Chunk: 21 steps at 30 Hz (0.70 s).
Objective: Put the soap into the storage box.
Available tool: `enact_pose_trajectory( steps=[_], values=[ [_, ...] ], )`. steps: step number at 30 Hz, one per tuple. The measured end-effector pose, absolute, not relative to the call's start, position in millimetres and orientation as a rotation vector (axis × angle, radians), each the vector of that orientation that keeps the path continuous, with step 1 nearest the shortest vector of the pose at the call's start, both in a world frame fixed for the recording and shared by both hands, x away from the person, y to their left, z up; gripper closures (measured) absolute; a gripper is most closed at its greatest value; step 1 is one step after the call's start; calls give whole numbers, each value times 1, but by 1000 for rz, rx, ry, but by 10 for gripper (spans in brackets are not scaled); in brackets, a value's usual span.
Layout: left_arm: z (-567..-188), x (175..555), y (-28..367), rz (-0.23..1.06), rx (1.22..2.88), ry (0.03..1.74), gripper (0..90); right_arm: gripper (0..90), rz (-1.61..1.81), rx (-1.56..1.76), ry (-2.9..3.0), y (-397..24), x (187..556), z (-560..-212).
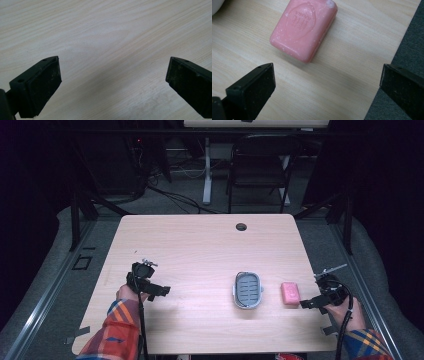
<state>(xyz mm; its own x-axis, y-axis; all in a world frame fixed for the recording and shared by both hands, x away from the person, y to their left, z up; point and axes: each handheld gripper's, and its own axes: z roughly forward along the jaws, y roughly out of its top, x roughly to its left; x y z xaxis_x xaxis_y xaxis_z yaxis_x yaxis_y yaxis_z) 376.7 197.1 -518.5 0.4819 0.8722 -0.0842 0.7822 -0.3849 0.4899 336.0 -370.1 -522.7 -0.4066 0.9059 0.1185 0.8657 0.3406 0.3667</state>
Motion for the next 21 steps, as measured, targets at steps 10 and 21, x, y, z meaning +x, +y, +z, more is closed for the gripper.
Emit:
enact_pose_trajectory(
  steps=[10, 21],
  values=[
    [-518, 375, 197, 261, 2273, 1366, 0, 0, 582, 1647, 2512, -365, 338, -524],
    [-518, 374, 196, 258, 2293, 1346, 2, 0, 484, 1620, 2530, -360, 336, -522]
  ],
)
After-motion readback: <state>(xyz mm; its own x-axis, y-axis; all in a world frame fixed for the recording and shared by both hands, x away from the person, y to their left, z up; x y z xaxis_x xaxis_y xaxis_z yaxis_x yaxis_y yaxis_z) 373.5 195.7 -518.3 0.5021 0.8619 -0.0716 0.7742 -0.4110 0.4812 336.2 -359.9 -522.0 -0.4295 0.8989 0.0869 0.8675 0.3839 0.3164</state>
